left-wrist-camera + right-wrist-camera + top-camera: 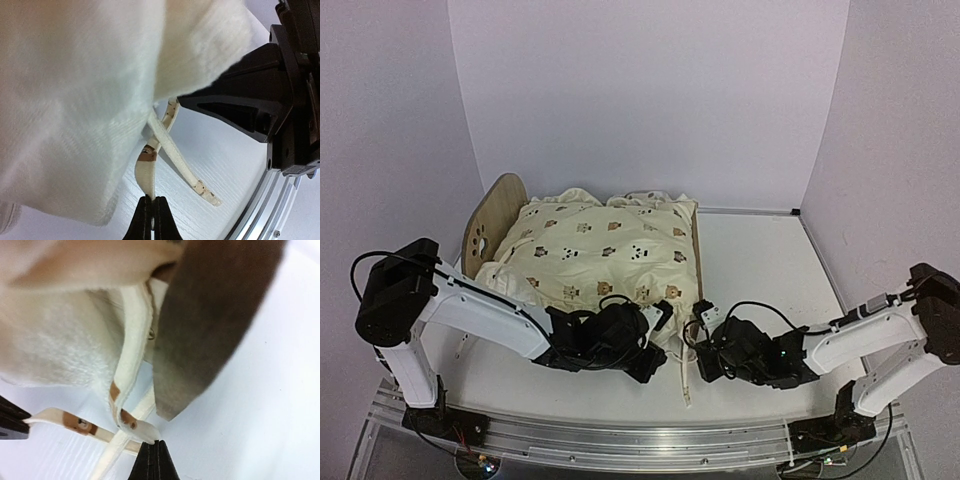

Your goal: Set up the pet bed

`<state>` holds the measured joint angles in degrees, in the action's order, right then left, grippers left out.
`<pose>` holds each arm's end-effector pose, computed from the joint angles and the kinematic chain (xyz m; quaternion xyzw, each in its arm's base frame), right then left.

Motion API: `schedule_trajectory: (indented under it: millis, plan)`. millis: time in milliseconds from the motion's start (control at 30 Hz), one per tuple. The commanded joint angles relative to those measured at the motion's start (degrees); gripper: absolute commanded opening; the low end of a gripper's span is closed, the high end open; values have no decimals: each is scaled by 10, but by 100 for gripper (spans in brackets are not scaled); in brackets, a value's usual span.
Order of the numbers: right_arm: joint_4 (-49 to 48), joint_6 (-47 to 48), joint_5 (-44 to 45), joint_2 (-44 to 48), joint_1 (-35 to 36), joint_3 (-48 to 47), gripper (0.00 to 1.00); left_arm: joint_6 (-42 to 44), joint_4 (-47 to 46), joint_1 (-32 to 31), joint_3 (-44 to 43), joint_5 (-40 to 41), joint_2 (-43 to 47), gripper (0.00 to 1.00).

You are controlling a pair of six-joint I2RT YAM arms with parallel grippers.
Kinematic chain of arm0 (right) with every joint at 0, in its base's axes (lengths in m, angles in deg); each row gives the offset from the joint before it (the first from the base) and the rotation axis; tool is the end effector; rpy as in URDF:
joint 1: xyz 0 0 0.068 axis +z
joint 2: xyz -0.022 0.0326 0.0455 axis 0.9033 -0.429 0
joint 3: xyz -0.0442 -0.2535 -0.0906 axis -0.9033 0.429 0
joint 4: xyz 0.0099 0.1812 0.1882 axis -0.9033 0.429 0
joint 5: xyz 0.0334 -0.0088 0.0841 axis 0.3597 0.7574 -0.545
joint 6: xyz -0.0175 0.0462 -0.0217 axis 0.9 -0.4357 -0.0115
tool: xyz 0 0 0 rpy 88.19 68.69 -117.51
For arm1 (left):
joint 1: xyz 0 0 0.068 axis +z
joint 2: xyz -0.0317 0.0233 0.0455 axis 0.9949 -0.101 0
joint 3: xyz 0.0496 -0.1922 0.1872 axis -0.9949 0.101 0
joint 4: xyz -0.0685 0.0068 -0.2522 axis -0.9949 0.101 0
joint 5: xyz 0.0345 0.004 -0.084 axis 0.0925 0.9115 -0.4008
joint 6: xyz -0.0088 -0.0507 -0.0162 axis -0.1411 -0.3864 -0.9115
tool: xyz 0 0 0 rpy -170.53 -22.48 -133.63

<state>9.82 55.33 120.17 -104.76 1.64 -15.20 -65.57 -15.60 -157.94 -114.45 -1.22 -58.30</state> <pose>0.1225 0.2326 0.1393 -0.2252 0.8593 0.0992 0.4483 0.1071 -0.3565 0.1566 0.3184 0.8552 -0.2999 0.2781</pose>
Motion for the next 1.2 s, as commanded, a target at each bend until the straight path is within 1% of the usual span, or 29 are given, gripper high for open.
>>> schedule_trajectory:
  millis: [0, 300, 567, 733, 933, 1033, 1100, 1167]
  plan:
    - [4, -14, -45, 54, -2, 8, 0, 23, -10, -2, -60, -12, -5, 0]
    - [26, -22, -93, 108, -2, 22, 0, 28, -22, -2, -119, -20, -64, 0]
    - [36, -28, -106, 152, -2, 35, 0, 23, -38, 1, -126, 0, -80, 0]
    - [40, -30, -124, 161, -2, 36, 0, 28, -96, 9, -105, -21, -80, 0]
    - [56, -29, -138, 144, -2, 23, 0, 46, -186, 19, -77, -66, -83, 0]
    - [67, -29, -138, 141, -2, 19, 0, 51, -198, 26, -74, -69, -89, 0]
    - [70, -29, -135, 143, -1, 18, 2, 50, -201, 33, -74, -72, -98, 0]
    - [75, -27, -131, 147, -2, 18, 7, 48, -218, 40, -68, -84, -108, 0]
